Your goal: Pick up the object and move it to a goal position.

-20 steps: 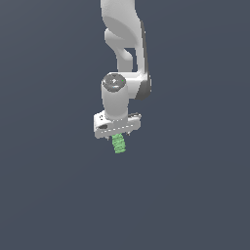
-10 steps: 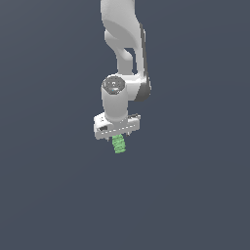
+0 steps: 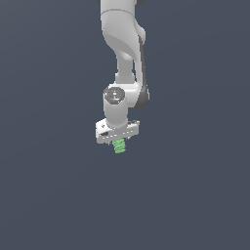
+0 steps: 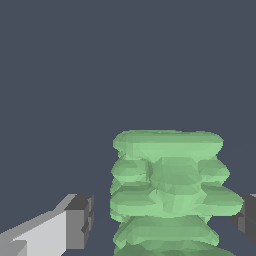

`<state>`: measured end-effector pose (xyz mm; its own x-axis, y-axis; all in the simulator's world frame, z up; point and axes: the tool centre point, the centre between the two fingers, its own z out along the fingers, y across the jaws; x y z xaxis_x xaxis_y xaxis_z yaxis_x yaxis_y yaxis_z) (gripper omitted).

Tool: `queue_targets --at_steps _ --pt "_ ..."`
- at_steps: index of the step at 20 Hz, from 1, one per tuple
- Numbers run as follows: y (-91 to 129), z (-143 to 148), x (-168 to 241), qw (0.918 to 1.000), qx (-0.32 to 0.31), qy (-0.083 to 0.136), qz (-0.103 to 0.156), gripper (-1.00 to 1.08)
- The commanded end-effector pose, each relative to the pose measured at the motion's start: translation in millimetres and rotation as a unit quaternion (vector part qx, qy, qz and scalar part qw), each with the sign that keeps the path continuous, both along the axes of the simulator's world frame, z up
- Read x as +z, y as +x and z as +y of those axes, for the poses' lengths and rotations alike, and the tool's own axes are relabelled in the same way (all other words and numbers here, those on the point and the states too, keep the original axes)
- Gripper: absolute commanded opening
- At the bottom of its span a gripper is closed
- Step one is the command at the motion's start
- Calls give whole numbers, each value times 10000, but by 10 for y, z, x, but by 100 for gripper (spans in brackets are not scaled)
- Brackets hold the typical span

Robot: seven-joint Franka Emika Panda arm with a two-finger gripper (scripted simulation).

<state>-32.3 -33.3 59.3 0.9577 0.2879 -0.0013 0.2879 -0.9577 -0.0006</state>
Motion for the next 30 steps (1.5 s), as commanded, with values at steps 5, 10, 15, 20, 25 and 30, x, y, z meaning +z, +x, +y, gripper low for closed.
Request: queue_targets --at_steps 5,10,15,20,25,30 --pt "10 -2 -37 10000 1 -1 -7 -100" --pt "10 -2 -37 10000 1 -1 -7 -100" --pt "16 0 -20 10000 -1 -3 -11 -100" --pt "77 59 87 10000 -1 -3 -11 -100" --pt "205 181 310 10000 -1 -3 -11 -100" --pt "394 359 634 10000 -1 -3 -11 -100"
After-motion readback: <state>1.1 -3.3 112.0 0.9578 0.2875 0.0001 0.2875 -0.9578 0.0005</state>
